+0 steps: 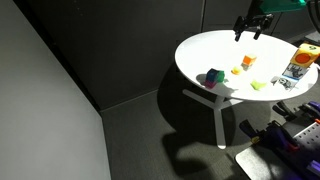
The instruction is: Put the blue block onto the pink block then move the green block next to it
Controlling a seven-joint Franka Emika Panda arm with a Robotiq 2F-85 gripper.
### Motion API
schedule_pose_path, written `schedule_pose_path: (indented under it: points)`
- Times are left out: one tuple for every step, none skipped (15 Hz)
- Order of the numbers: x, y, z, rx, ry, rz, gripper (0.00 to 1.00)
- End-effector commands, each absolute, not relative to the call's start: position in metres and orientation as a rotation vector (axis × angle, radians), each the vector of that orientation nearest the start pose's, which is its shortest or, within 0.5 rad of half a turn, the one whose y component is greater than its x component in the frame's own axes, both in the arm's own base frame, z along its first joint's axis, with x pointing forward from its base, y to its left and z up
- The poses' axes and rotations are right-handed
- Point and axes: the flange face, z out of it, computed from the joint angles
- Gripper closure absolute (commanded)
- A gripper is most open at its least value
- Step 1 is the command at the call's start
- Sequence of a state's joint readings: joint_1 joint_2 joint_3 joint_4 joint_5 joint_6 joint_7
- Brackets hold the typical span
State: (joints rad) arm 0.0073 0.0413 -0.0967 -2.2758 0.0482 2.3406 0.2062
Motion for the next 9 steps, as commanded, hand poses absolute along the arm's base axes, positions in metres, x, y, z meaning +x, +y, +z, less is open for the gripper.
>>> schedule_pose_path:
  points:
    - [0.504,-0.045,0.362,-3.063,0.471,-0.069,0.0]
    - [0.501,-0.044,0.366,-3.062,0.464,-0.071,0.0]
    - [0.498,-0.044,0.37,-3.059,0.456,-0.075,0.0]
    - [0.494,-0.043,0.373,-3.06,0.445,-0.07,0.0]
    - [0.49,-0.042,0.376,-3.062,0.427,-0.058,0.0]
    - [0.486,-0.042,0.38,-3.064,0.41,-0.047,0.0]
    - [0.481,-0.041,0.383,-3.065,0.388,-0.033,0.0]
    - [0.477,-0.041,0.386,-3.067,0.354,-0.015,0.0]
    - [0.473,-0.041,0.389,-3.069,0.334,-0.002,0.0]
